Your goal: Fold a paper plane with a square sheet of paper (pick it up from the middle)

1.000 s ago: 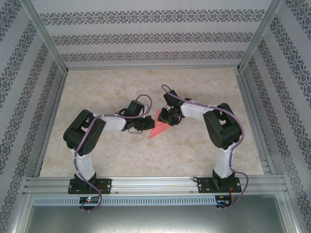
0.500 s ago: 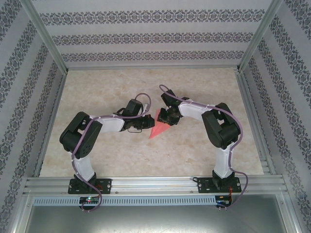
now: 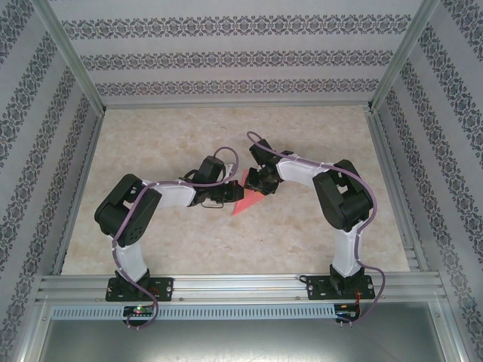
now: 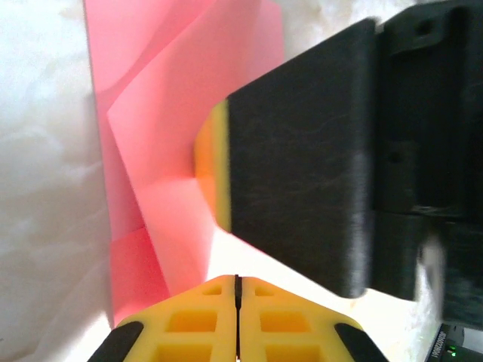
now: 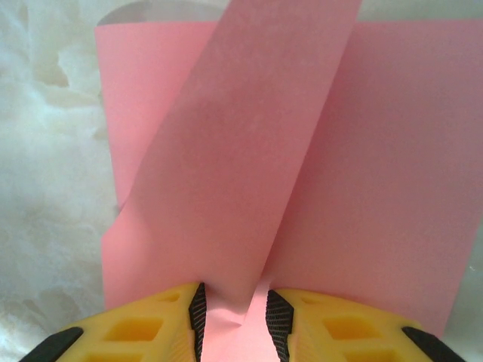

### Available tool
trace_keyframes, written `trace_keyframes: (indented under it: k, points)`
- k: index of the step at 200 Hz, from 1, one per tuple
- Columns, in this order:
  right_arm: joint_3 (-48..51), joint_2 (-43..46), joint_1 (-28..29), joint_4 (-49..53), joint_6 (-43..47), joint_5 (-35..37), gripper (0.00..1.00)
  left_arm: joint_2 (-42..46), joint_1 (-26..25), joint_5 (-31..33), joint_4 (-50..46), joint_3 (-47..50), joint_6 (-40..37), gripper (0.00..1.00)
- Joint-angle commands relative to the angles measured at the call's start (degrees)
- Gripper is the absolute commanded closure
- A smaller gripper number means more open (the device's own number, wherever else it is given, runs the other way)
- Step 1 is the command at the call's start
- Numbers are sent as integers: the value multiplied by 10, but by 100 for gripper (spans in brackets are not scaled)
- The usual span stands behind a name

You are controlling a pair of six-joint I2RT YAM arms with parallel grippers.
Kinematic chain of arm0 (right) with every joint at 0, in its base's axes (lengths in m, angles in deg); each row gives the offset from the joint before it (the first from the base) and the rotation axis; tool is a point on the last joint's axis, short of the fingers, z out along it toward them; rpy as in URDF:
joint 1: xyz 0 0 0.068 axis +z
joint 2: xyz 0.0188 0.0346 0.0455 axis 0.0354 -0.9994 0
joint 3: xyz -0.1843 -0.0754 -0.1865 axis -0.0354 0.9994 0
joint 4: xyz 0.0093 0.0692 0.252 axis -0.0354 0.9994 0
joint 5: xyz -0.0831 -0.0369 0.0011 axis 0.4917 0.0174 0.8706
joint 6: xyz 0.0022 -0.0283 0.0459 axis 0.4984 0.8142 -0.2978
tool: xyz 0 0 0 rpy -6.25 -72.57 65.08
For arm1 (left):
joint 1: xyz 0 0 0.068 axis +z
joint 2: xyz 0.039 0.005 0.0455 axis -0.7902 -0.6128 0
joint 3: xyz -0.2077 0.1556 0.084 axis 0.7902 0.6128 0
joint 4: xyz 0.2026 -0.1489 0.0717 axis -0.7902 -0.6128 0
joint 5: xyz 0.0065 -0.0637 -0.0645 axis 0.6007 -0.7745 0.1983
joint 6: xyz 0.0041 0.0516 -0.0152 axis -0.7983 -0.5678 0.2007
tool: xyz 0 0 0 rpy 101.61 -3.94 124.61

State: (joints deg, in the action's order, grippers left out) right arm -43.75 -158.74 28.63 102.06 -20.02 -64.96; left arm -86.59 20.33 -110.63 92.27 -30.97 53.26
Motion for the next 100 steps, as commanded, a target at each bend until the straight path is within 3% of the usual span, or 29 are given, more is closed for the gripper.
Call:
trace_keyframes:
  k: [1, 100]
  points:
    - [41, -78, 6, 61, -4, 61, 65, -15, -5, 11, -22, -13, -9, 92]
    - [43, -89, 6, 68, -3, 71, 66, -27, -5, 37, -57, -25, -20, 93]
